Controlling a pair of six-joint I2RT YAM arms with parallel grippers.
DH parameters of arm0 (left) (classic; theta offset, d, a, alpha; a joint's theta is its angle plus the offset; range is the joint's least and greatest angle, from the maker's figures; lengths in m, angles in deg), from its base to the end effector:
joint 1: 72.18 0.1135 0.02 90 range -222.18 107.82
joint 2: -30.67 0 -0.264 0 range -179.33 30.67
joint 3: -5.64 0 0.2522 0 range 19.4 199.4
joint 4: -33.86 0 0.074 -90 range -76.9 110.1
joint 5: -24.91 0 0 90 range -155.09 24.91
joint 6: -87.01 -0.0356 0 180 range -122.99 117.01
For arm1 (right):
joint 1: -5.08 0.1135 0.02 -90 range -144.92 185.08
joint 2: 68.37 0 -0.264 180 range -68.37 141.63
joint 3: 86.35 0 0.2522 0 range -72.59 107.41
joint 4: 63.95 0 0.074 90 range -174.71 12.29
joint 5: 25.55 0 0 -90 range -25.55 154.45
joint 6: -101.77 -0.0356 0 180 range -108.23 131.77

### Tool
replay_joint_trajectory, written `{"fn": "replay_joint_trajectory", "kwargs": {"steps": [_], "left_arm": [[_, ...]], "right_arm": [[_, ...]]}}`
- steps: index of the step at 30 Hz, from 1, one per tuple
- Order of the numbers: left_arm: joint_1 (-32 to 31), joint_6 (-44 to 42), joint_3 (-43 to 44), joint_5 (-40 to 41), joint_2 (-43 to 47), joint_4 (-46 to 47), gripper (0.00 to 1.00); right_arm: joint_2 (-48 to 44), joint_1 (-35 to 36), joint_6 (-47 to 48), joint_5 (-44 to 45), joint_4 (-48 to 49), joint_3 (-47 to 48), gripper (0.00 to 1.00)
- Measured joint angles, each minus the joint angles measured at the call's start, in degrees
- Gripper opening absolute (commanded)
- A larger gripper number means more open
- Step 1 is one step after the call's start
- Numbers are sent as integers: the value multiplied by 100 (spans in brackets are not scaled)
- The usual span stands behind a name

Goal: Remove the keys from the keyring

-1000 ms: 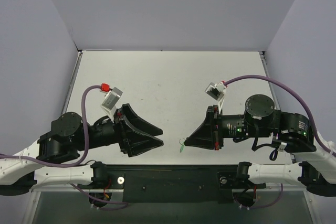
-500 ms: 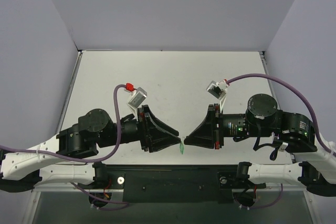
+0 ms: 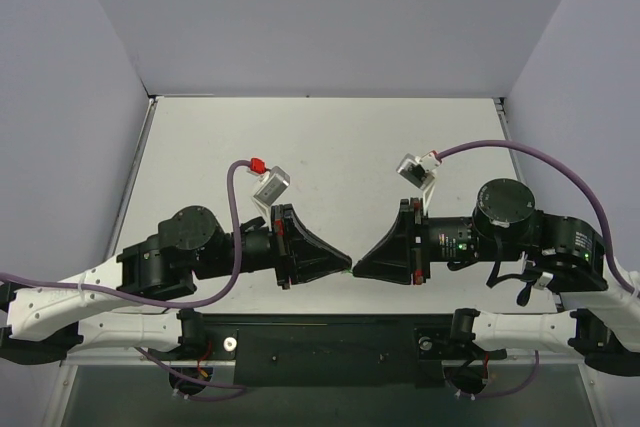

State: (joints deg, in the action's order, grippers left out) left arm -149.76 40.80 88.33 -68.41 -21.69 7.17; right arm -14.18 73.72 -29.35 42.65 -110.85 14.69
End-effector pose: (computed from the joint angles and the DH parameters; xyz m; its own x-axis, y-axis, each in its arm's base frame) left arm 0.0379 -0.1819 0.4569 -0.6734 -0.1543 -0.7230 0.7222 0.0713 -0.6880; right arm 0.0405 0.1399 0.5115 -0.6579 -0.0057 -0.7531 -0.7531 -0.0053 0.6579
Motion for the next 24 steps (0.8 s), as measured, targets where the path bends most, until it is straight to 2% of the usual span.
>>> {"fn": "replay_joint_trajectory", "kwargs": {"steps": [2,3,17,24], "left_arm": [[0,0,0,2,4,9,0],[0,2,0,7,7,7,0],[0,7,0,120,50,-15,0],[0,17,0,444,140,-313,0]], "right_arm": [[-33,0,-35,-11,4,0,33],[-44,0,-44,-11,15,0,34],[-258,0,-85,17,262,-4,34],[-258,0,-87,586,138,-107,34]]}}
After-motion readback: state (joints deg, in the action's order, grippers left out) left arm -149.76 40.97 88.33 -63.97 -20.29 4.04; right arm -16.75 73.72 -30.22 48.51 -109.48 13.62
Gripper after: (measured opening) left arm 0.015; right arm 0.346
